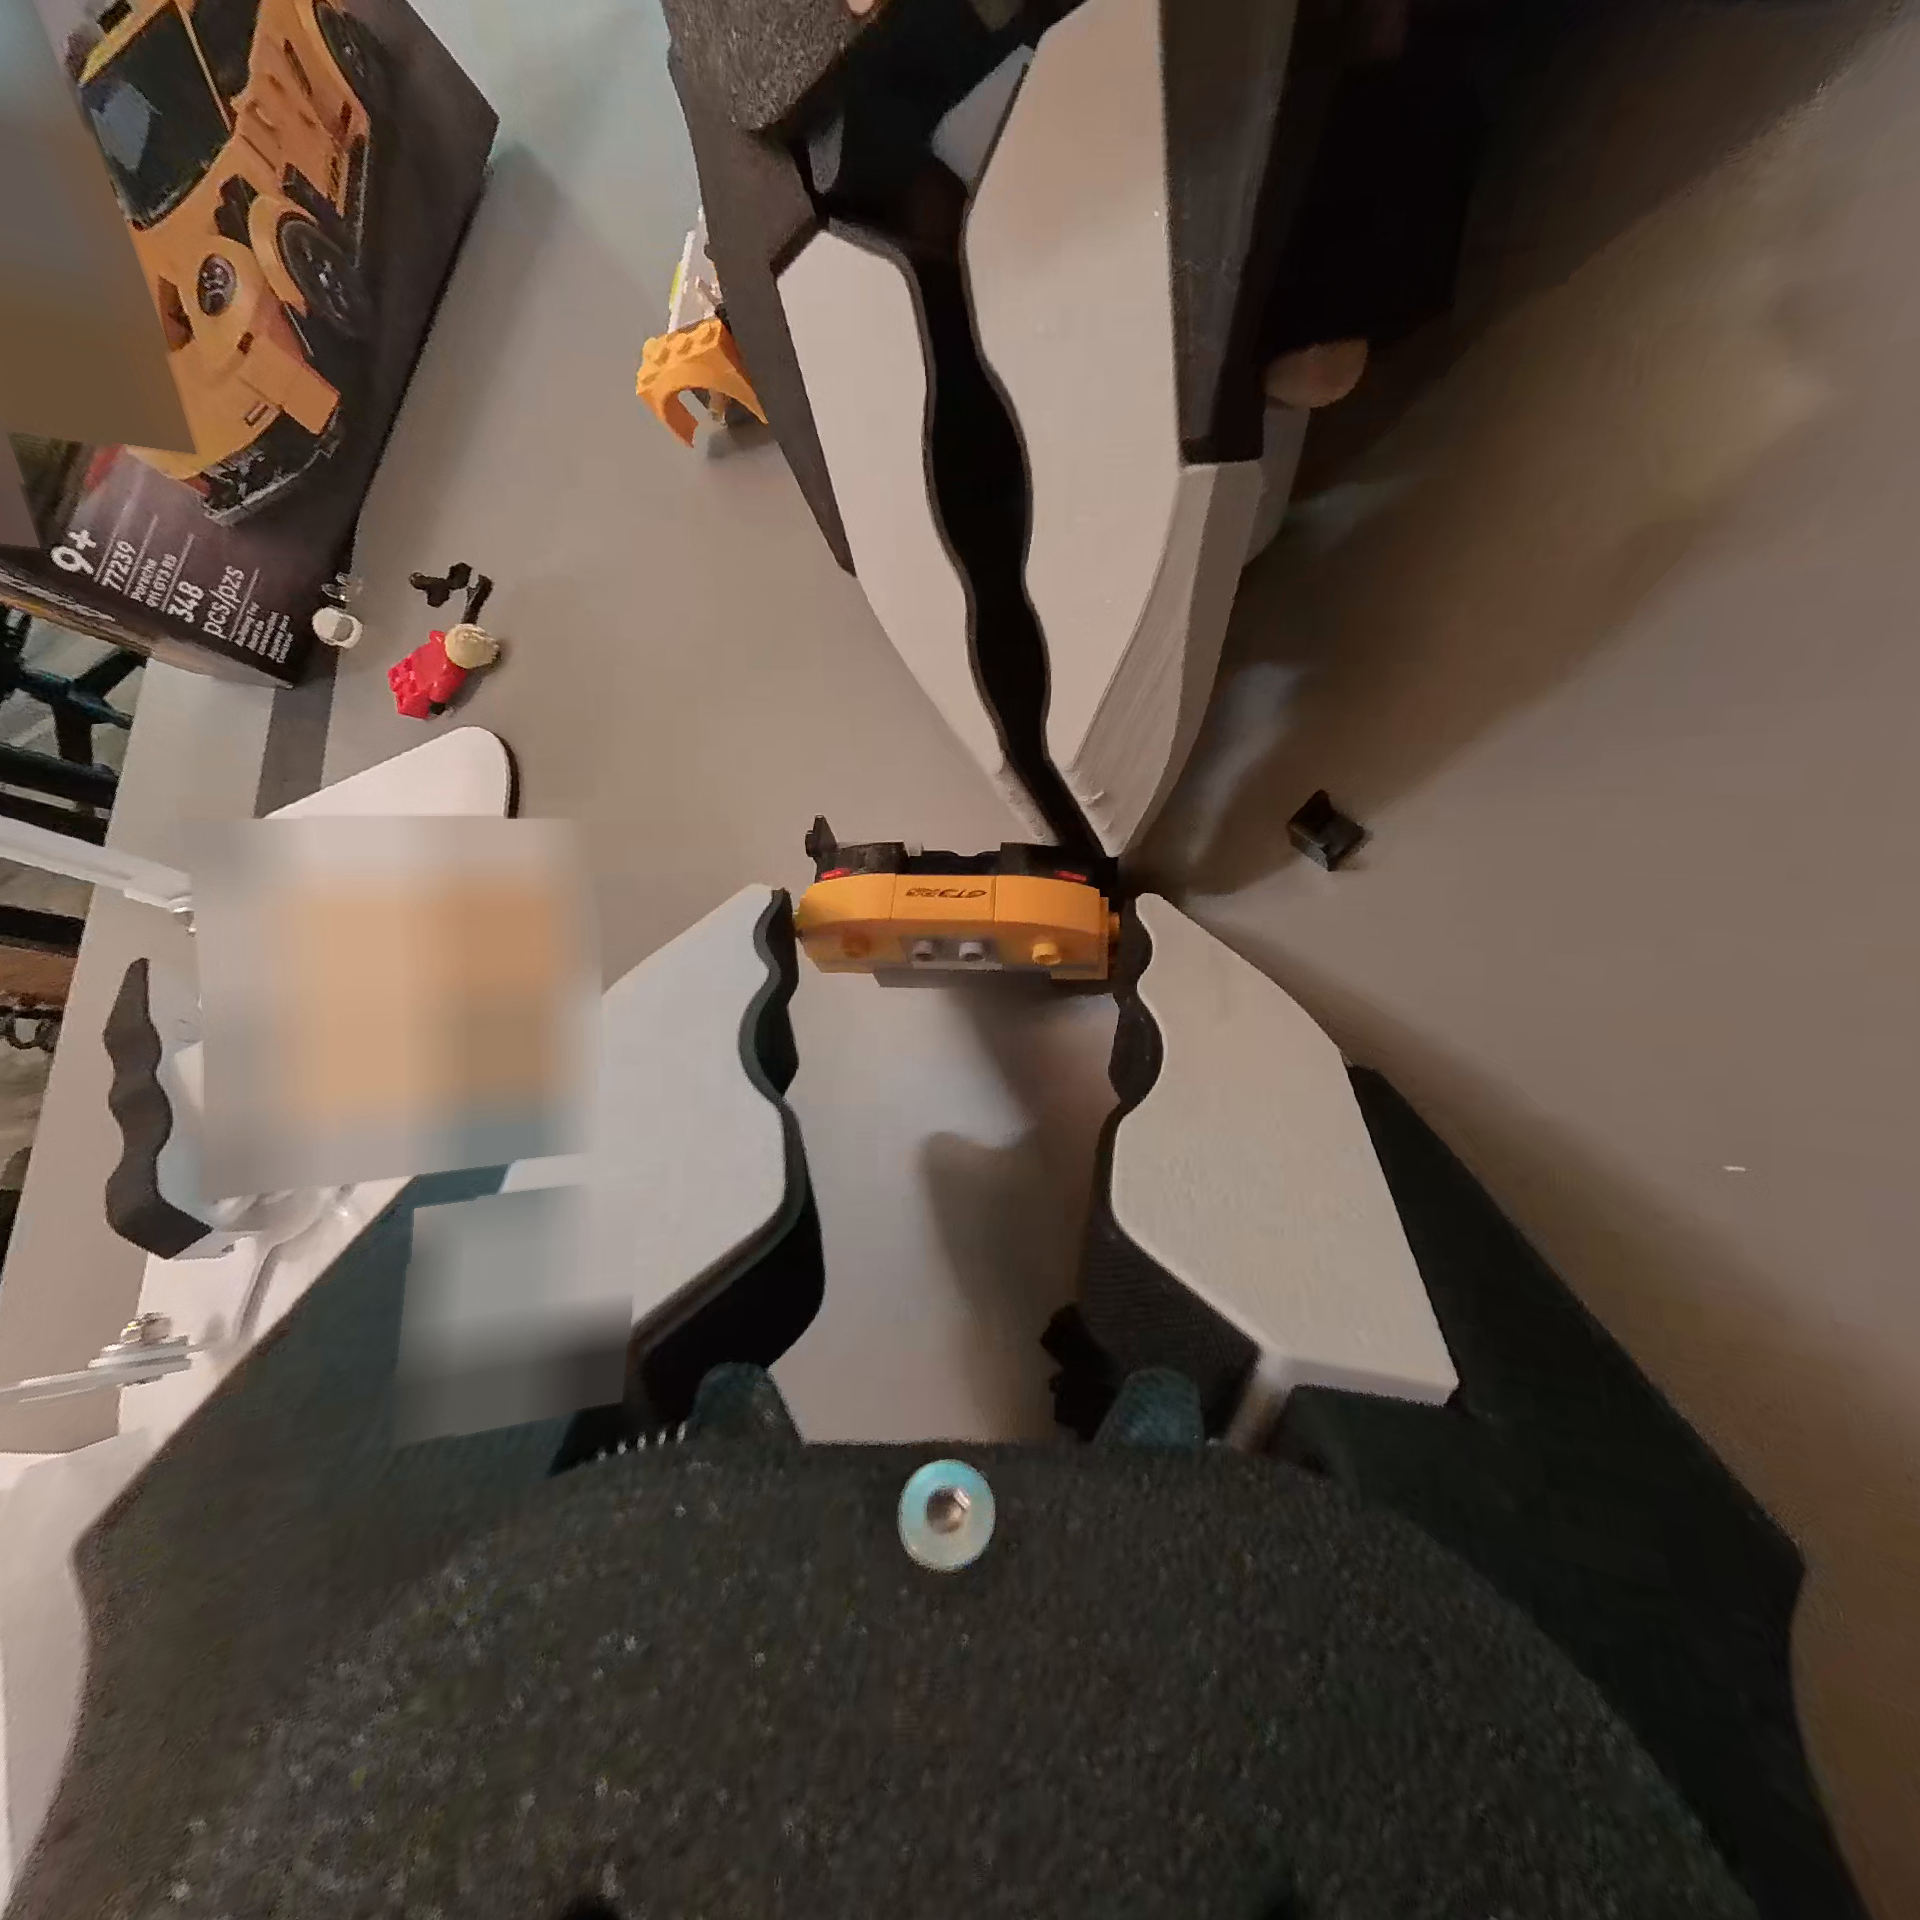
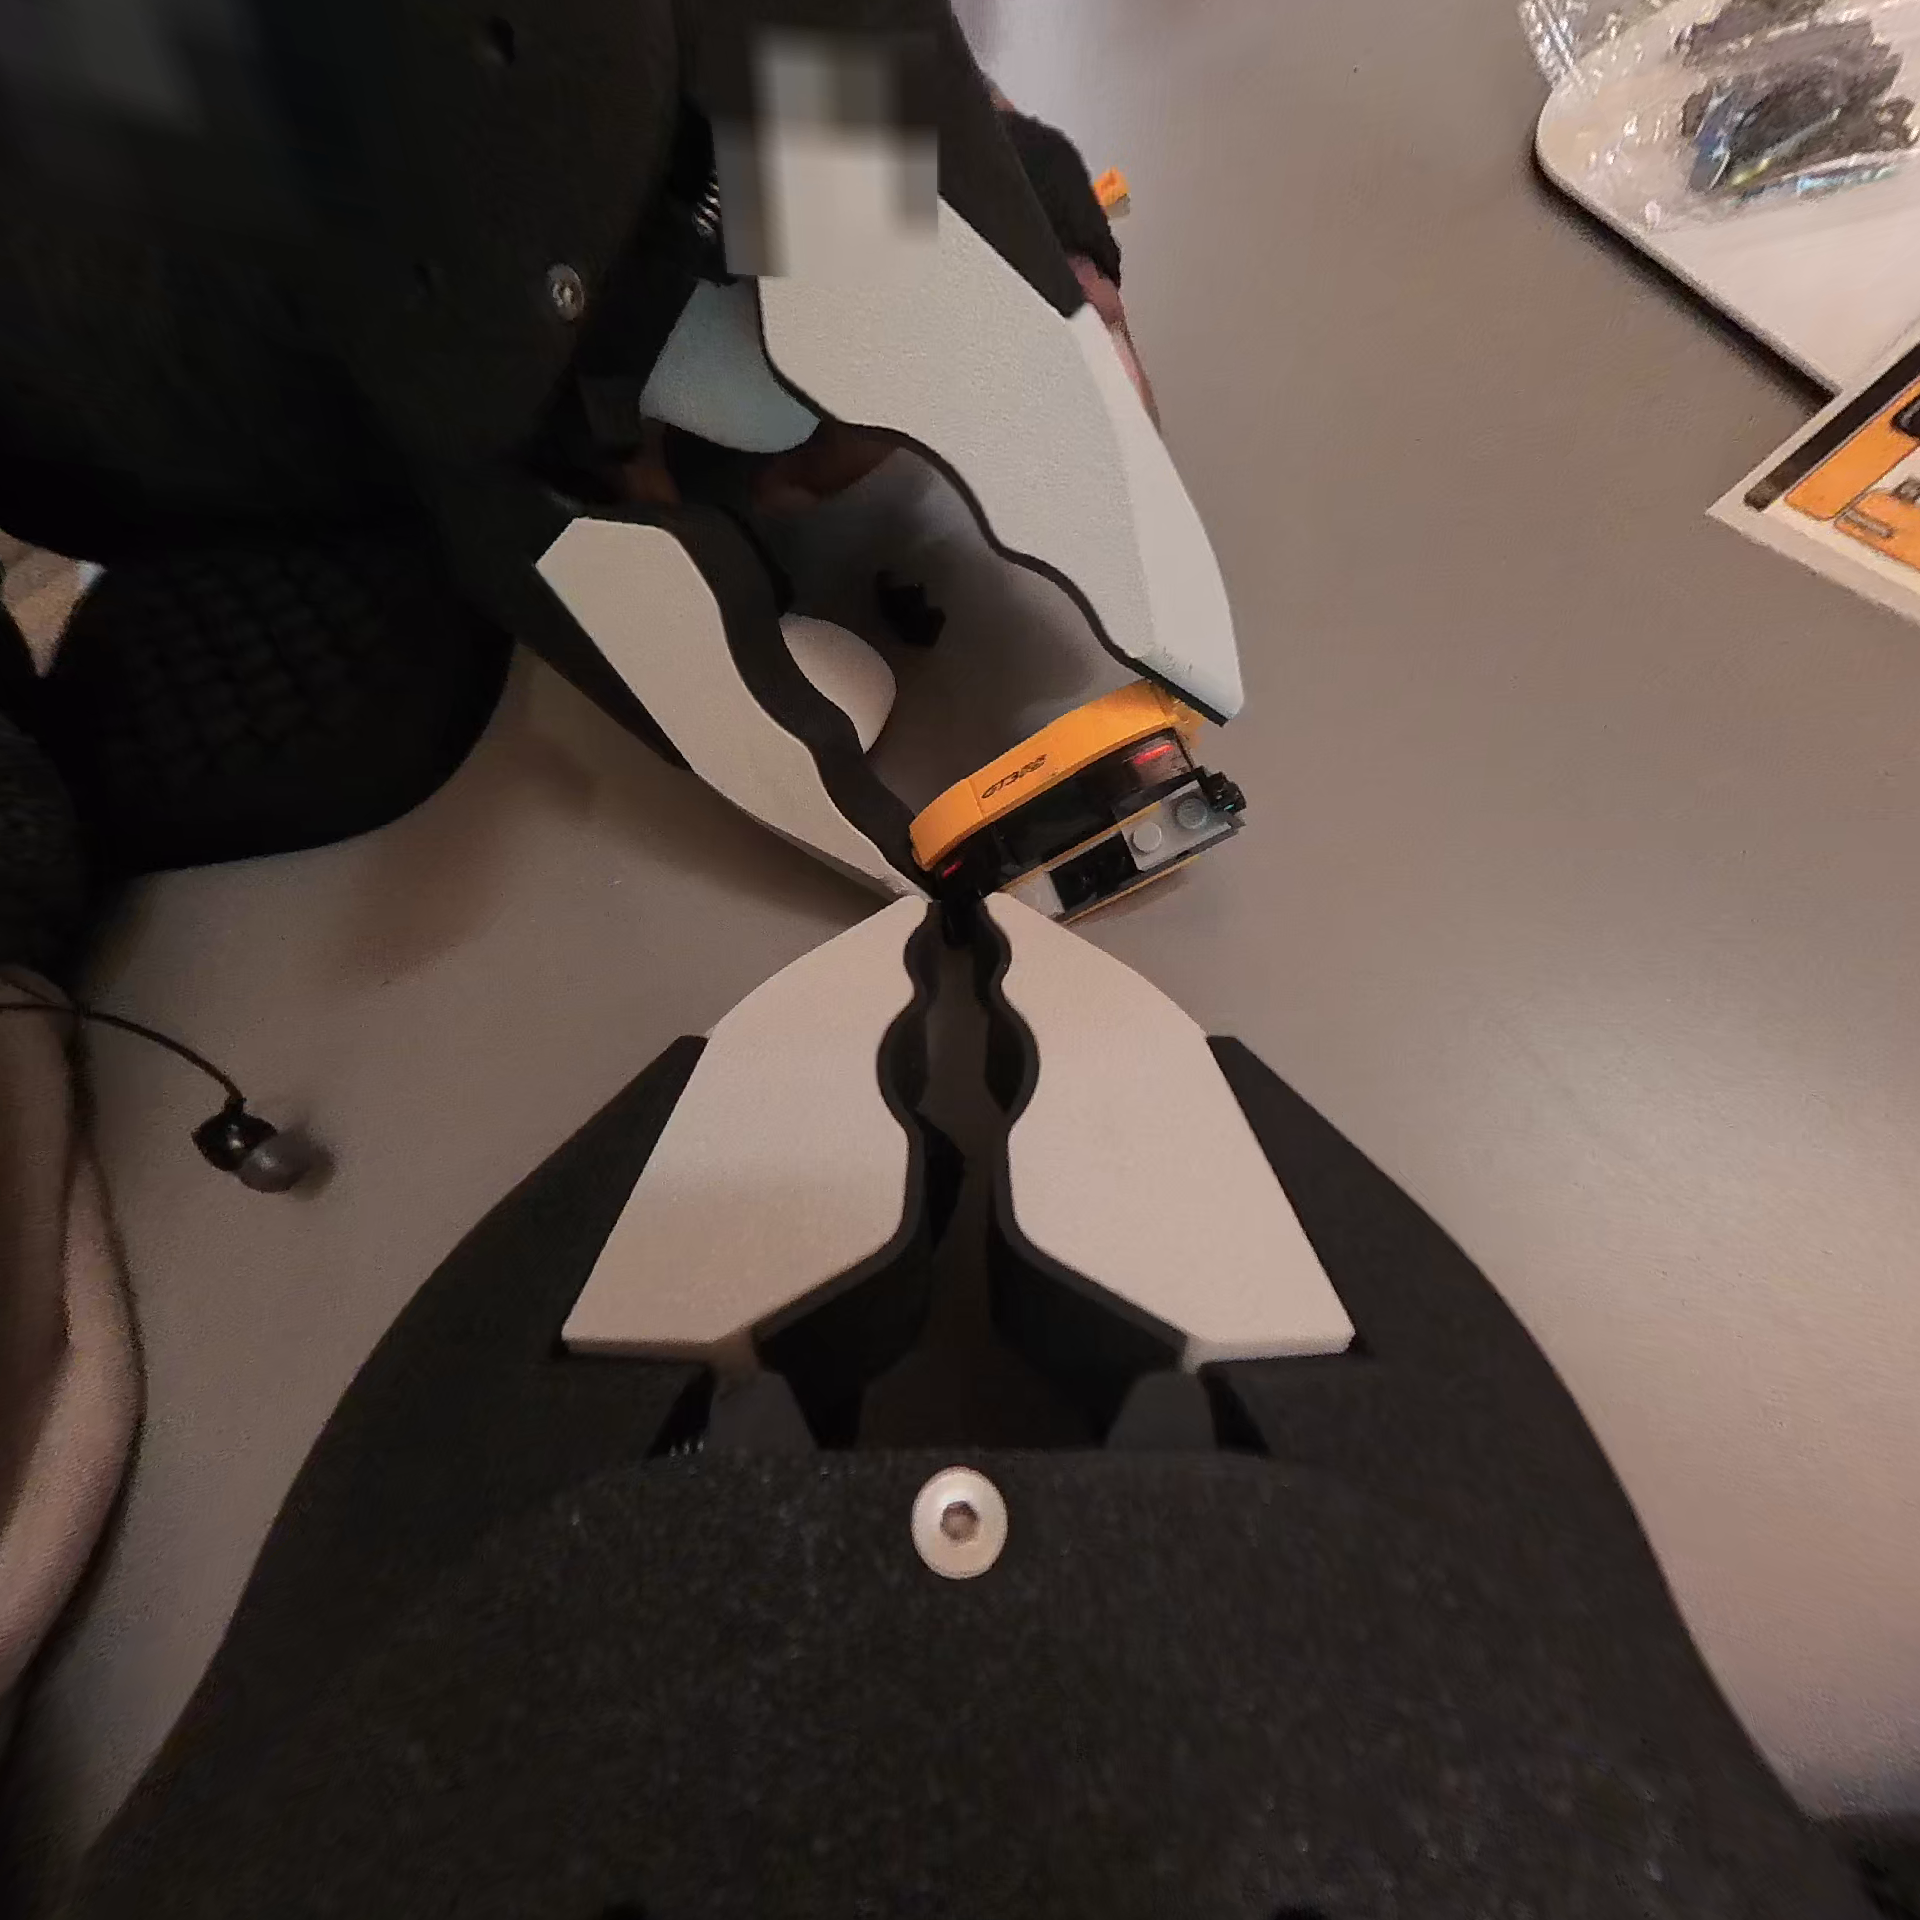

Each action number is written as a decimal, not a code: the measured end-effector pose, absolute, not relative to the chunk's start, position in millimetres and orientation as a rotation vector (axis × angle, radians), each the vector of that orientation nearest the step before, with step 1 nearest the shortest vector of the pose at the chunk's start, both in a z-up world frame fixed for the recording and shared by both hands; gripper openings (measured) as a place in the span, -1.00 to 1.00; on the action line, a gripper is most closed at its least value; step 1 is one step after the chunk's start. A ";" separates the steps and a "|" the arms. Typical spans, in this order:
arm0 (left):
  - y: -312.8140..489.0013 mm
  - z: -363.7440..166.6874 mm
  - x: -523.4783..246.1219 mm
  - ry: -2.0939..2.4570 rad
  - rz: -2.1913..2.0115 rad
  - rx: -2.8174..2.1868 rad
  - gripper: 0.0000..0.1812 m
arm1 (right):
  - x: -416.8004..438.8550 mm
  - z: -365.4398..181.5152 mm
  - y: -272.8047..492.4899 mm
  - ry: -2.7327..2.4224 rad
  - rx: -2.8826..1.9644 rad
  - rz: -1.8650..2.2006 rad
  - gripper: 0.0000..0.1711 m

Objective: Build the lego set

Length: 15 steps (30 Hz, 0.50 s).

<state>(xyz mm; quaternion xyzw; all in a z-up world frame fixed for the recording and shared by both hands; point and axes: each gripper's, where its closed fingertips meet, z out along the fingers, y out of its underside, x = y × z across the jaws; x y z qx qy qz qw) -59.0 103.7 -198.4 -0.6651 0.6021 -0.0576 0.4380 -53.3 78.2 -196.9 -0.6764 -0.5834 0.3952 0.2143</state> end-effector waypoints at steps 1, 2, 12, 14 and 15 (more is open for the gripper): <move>103.3 -198.3 -58.9 1.502 -0.138 -1.646 -0.35 | -53.3 -196.8 77.6 -1.598 -1.910 1.132 -0.95; 102.9 -198.0 -58.7 1.506 -0.131 -1.637 -0.35 | -53.0 -196.9 77.1 -1.576 -1.943 1.173 -0.95; 98.9 -197.5 -57.2 1.538 -0.134 -1.572 -0.35 | -51.4 -194.7 73.5 -1.448 -2.106 1.409 -1.00; 94.7 -198.3 -55.4 1.552 -0.170 -1.563 -0.35 | -49.2 -195.5 81.5 -1.401 -2.131 1.391 -1.00; 94.6 -198.2 -55.1 1.550 -0.172 -1.559 -0.35 | -48.1 -195.4 82.0 -1.407 -2.128 1.388 -1.00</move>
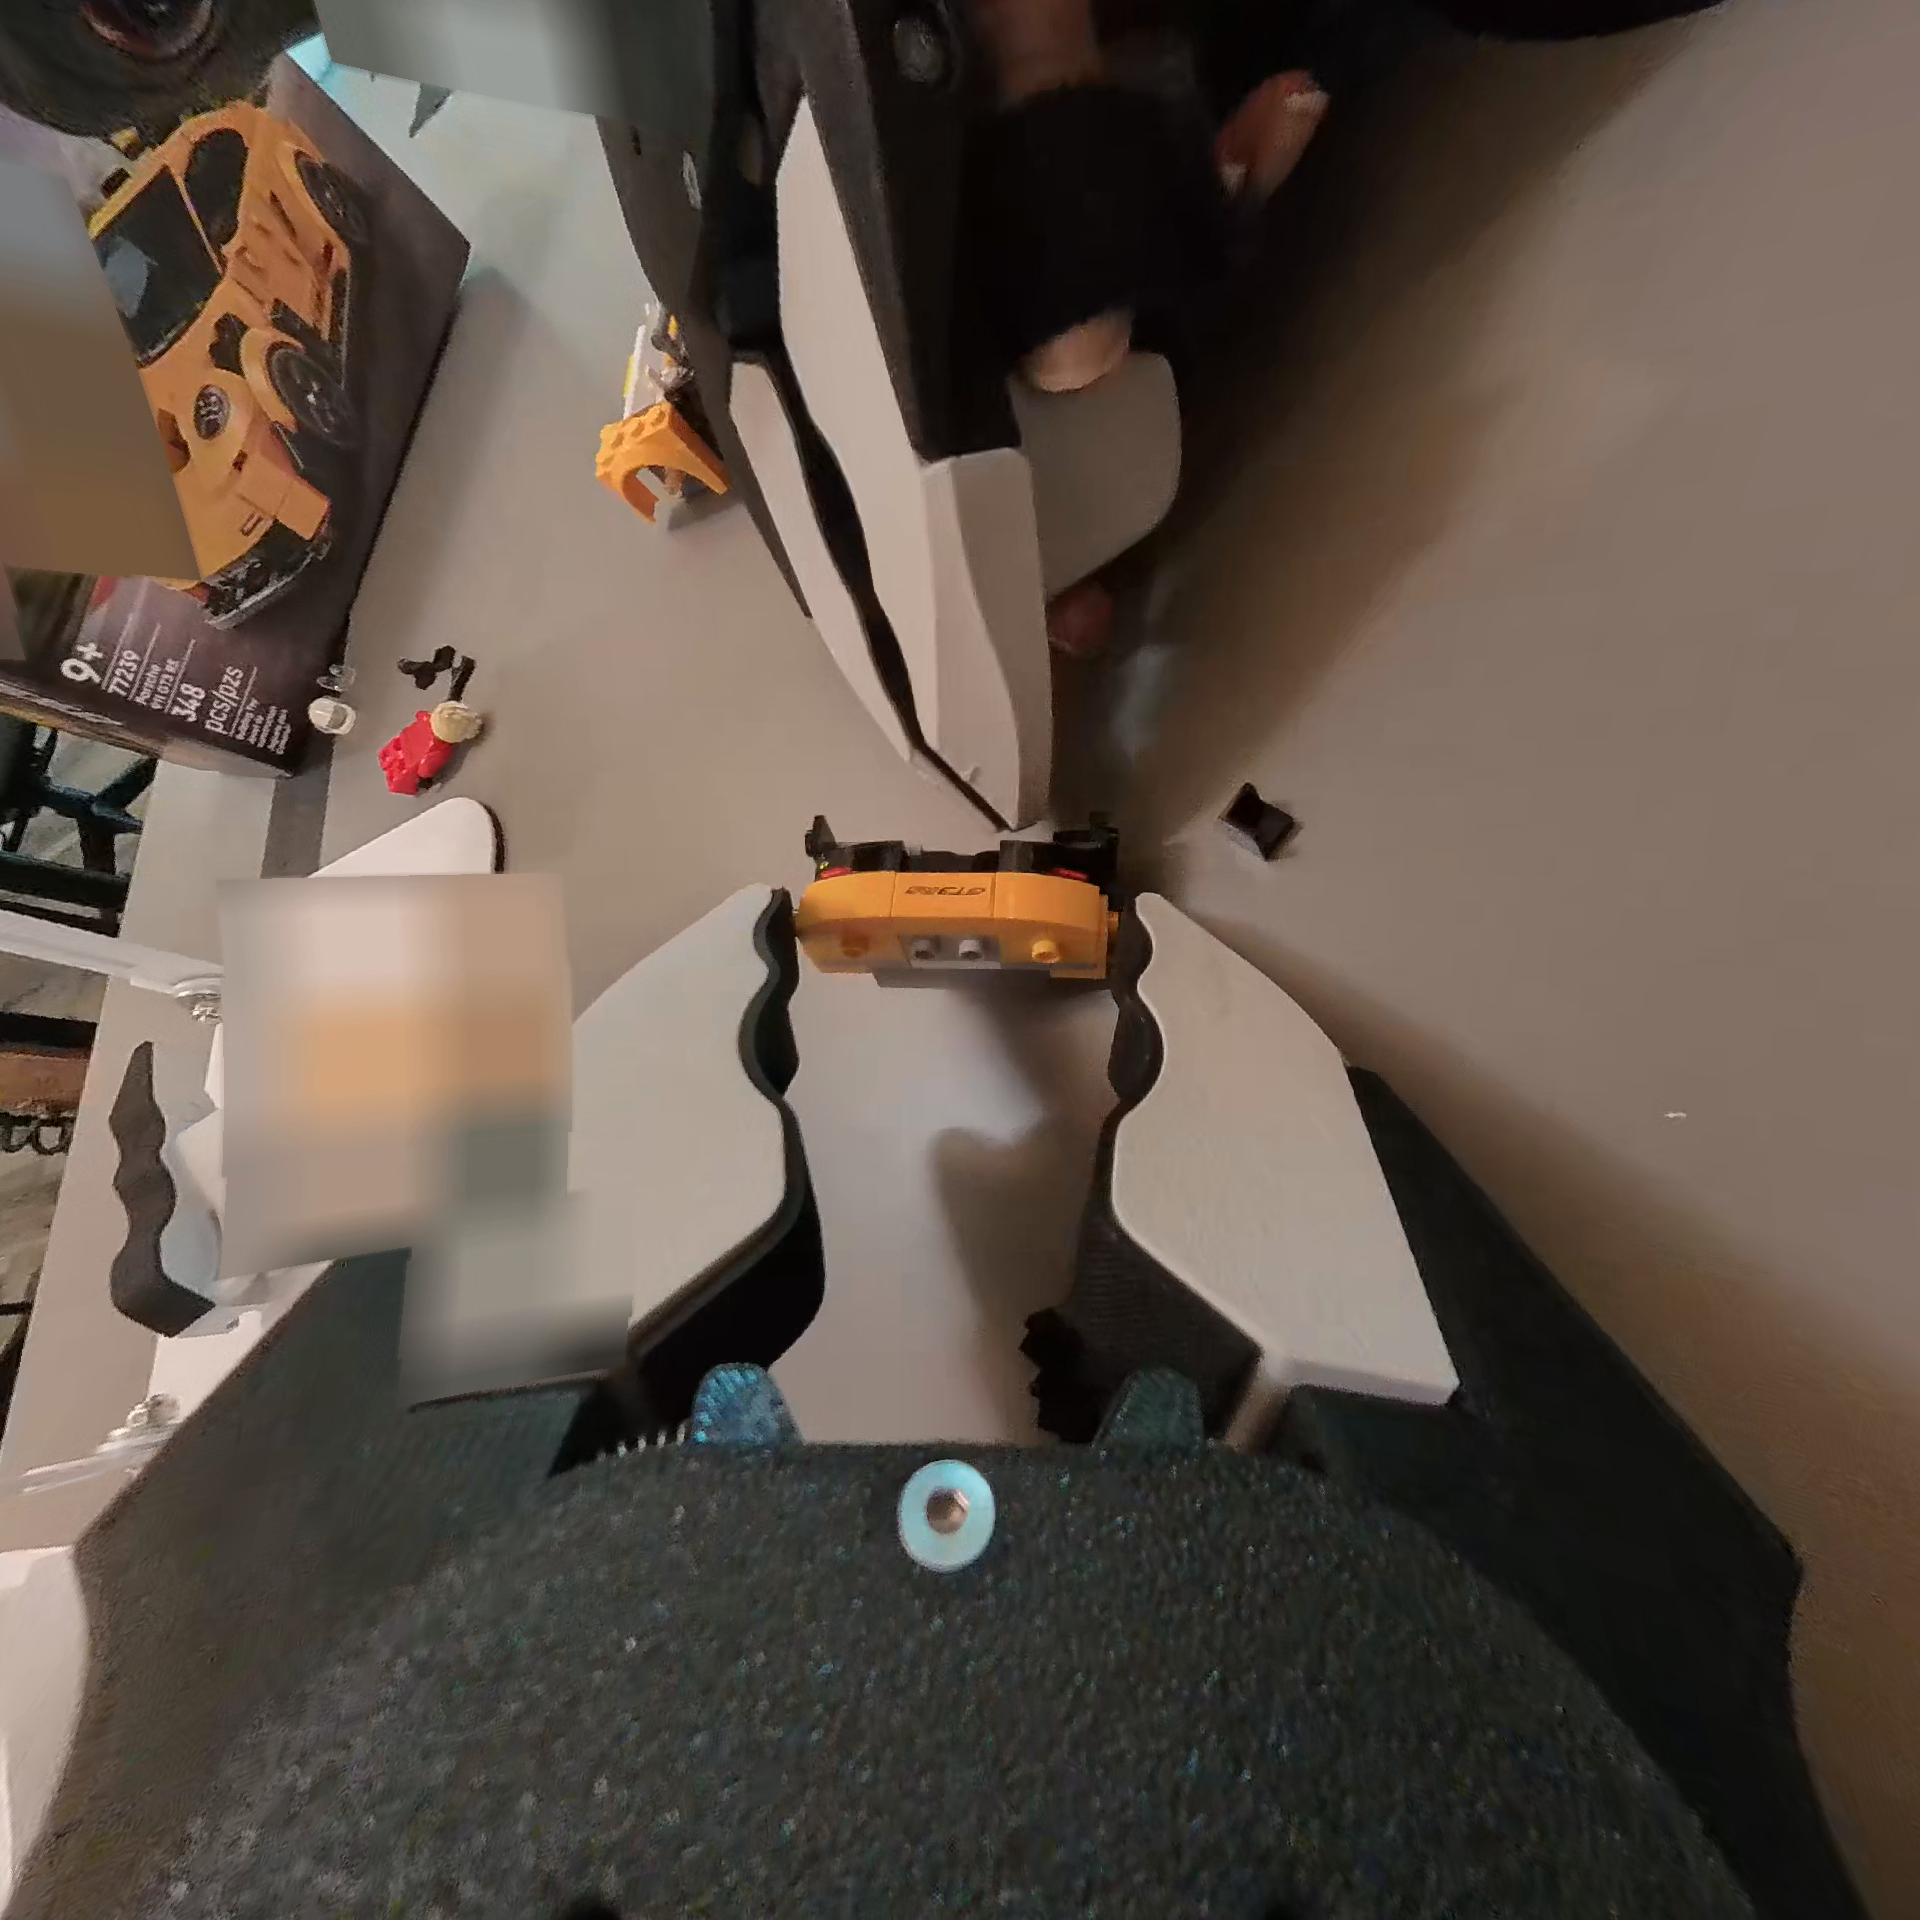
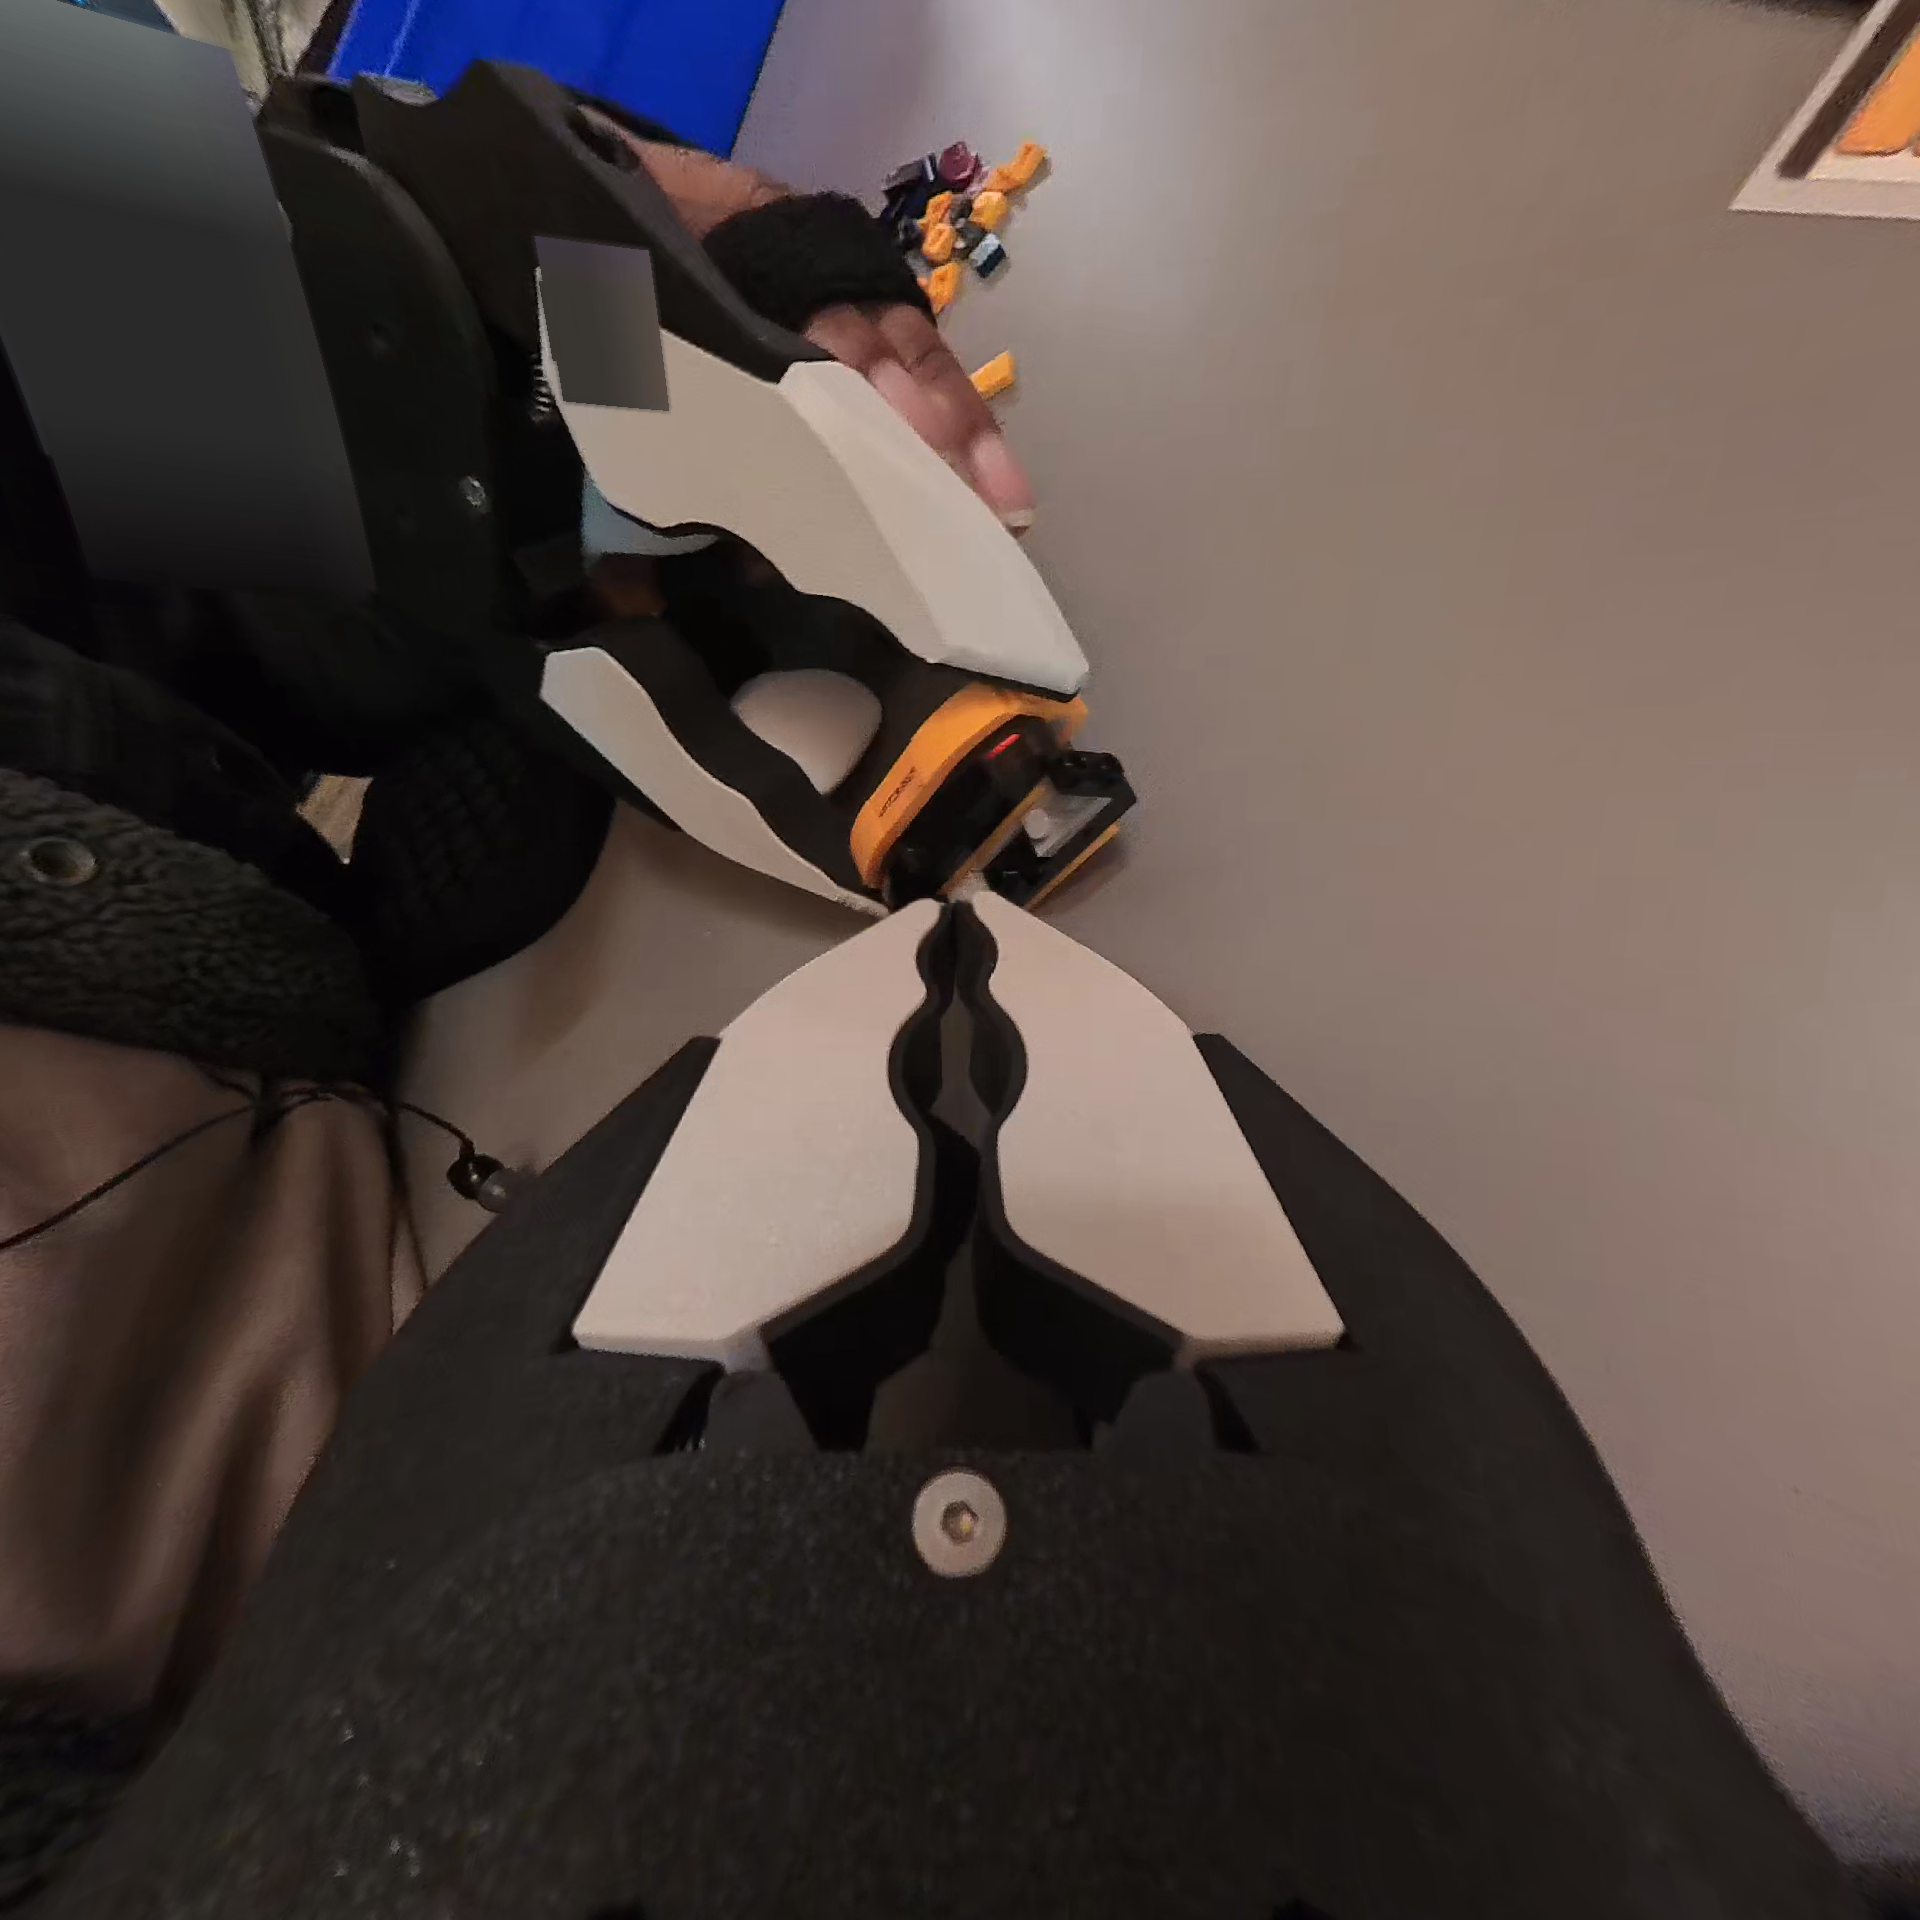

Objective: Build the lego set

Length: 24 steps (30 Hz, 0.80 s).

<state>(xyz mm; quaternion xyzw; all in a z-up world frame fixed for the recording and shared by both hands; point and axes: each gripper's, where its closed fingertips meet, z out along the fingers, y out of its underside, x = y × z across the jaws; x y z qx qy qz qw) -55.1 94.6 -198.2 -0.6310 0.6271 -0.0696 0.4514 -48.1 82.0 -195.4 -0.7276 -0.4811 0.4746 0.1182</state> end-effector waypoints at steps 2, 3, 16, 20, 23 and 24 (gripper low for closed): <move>94.8 -198.4 -55.3 1.544 -0.181 -1.567 -0.35 | -49.0 -194.5 78.5 -1.439 -2.102 1.377 -1.00; 94.7 -198.9 -55.8 1.539 -0.194 -1.577 -0.35 | -49.4 -193.7 78.0 -1.449 -2.088 1.367 -1.00; 88.9 -202.4 -56.8 1.511 -0.390 -1.652 -0.35 | -49.1 -195.9 62.1 -1.826 -1.631 1.039 -0.94; 81.8 -203.0 -54.0 1.553 -0.463 -1.636 -0.35 | -48.9 -195.7 55.1 -1.899 -1.540 1.031 -0.96; 76.3 -203.8 -51.2 1.594 -0.532 -1.621 -0.35 | -47.7 -195.1 48.9 -1.953 -1.485 1.058 -0.96; 74.7 -204.1 -50.3 1.614 -0.550 -1.613 -0.35 | -47.7 -195.1 47.1 -1.967 -1.475 1.073 -0.96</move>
